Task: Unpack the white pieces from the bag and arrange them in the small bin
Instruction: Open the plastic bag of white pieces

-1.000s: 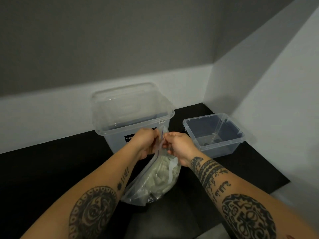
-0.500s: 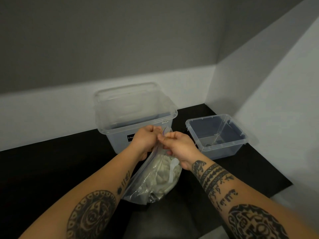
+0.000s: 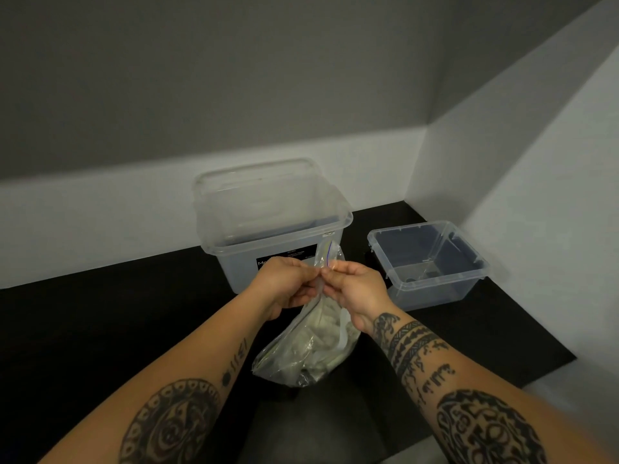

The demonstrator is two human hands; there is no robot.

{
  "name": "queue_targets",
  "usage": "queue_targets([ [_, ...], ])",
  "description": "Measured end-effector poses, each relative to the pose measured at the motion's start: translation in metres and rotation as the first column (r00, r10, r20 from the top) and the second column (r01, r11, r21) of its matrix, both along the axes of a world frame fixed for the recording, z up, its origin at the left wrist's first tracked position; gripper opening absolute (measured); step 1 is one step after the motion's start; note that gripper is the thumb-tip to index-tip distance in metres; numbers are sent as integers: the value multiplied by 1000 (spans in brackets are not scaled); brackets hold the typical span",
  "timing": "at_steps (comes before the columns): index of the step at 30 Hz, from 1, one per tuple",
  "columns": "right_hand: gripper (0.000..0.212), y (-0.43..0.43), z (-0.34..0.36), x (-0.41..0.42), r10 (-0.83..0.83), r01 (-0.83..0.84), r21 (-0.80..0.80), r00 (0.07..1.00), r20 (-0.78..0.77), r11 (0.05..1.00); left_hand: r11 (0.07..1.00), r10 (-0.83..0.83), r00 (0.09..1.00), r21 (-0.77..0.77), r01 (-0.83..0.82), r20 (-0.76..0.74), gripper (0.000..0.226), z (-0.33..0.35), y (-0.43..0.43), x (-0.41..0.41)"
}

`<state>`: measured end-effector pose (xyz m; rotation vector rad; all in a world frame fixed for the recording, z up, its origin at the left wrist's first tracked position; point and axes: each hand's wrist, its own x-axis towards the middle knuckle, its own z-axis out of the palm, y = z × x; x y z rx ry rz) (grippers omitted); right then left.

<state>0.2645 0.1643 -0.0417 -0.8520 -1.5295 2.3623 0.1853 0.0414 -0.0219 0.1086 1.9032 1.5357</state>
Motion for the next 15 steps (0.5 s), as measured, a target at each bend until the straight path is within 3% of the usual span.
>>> queue_targets([
  [9, 19, 24, -10, 15, 63, -42, -210, 993, 96, 977, 953, 173, 918, 174, -247, 358, 29, -6, -5, -2],
  [13, 10, 18, -4, 23, 18, -7, -109, 995, 98, 994, 953, 190, 931, 168, -251, 313, 25, -6, 0, 4],
  [15, 24, 12, 2, 26, 18, -17, -7, 985, 170, 1000, 946, 197, 938, 194, -258, 285, 23, -4, 4, 7],
])
